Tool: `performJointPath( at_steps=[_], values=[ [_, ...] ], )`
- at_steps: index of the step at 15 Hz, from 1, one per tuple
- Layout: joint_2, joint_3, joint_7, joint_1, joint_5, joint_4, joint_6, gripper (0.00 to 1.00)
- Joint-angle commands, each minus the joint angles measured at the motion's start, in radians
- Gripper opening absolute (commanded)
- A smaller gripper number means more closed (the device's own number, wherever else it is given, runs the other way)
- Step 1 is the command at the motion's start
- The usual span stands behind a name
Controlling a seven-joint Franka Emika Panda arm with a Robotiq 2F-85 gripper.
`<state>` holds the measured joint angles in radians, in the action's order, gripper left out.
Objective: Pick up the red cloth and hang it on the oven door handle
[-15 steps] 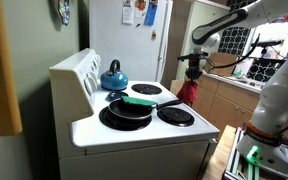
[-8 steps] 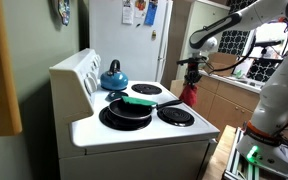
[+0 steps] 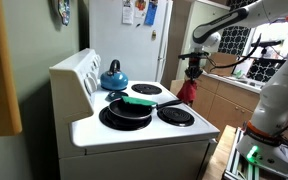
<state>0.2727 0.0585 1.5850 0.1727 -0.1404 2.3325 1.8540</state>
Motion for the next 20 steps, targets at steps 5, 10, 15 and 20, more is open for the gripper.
performJointPath(
  at_steps=[5,10,15,20],
  values=[
    [0.034,0.006,-0.04,-0.011,-0.034,0.031,0.01,0.01],
    [-0.017,0.012,-0.094,-0.013,-0.06,0.042,0.036,0.01],
    [-0.091,0.022,-0.14,-0.007,-0.061,0.043,0.057,0.01],
    [-0.172,0.037,-0.1,0.007,-0.003,0.031,0.054,0.01]
  ],
)
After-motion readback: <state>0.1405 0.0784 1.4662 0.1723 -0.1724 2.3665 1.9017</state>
